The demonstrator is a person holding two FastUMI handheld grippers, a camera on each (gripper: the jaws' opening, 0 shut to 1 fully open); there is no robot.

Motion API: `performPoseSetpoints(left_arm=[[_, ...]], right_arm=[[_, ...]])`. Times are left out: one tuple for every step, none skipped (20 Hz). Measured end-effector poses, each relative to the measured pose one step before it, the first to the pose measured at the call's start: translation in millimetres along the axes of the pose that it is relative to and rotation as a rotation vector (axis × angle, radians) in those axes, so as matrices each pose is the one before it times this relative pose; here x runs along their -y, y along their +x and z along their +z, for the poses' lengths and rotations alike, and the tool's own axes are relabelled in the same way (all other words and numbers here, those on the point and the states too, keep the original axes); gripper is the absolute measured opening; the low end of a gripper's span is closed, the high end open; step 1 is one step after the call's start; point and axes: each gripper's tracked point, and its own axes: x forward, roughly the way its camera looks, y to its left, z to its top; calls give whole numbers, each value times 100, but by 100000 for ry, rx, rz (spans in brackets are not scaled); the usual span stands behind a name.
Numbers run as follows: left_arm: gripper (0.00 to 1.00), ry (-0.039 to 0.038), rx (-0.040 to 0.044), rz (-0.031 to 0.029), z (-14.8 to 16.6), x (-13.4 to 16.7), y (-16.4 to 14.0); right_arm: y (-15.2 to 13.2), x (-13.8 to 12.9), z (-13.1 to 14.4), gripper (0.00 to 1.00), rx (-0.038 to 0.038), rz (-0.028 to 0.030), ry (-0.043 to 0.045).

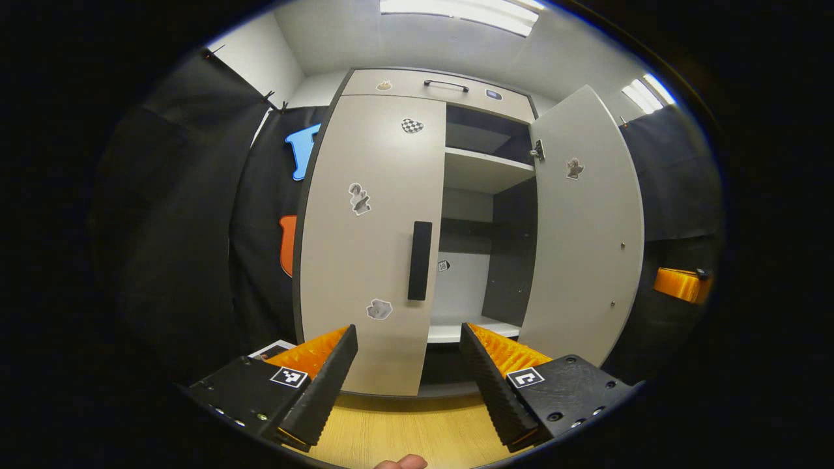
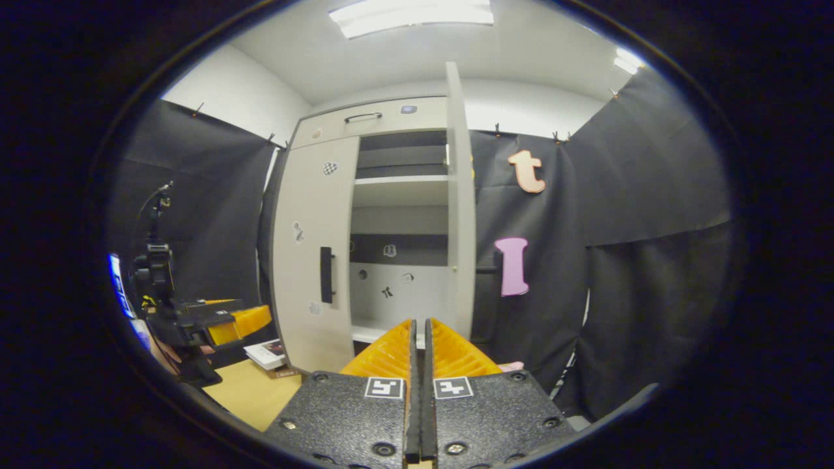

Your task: Open the right door of the double-door shoe cabinet with the right hand, and open the left door with the left hand.

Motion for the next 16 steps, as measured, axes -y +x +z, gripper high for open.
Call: performPoseSetpoints(left_arm=[[95, 418, 74, 632, -20, -338, 18], [95, 333, -393, 450, -117, -329, 27], [95, 321, -268, 523, -92, -280, 78], [95, 564, -330, 326, -48, -205, 51], [95, 646, 388, 541, 176, -240, 131], [95, 733, 991, 484, 269, -197, 276], [95, 576, 922, 112, 366, -40, 433], [95, 310, 863, -325, 438, 135, 481], [95, 366, 657, -548, 442, 184, 661], [95, 253, 483, -788, 410, 358, 791], [95, 289, 982, -1147, 604, 482, 1215], [95, 323, 886, -974, 528, 507, 1583], [95, 455, -390, -961, 214, 481, 1978], [95, 502, -342, -179, 221, 390, 2031], [95, 369, -1143, -260, 147, 554, 1918], [95, 76, 121, -1301, 193, 706, 1891]], right_arm=[[1038, -916, -169, 4, 10, 142, -1161], [938, -753, -288, 6, -62, 115, -704], [1029, -1158, -487, 14, -1034, 800, 110], [858, -770, -228, 28, -858, -306, 933], [713, -148, -34, 27, -333, -1977, 532], [532, 155, 16, 52, 273, -2906, -314], [389, 89, 33, 67, 477, -2645, -107], [244, 110, -10, 82, 730, -1935, 799], [174, 17, 192, 89, 1212, -1077, 1309], [-73, -239, 199, 99, 1041, 1172, 1089], [-188, 26, -148, 100, 286, 1178, 723], [-193, 328, 43, 100, 260, -277, 520], [-273, 527, -71, 100, -150, -566, -178], [-297, 399, -78, 100, -140, -622, -314], [-243, 318, -66, 100, -135, -629, -330], [-264, 184, -141, 100, -200, -184, -492]])
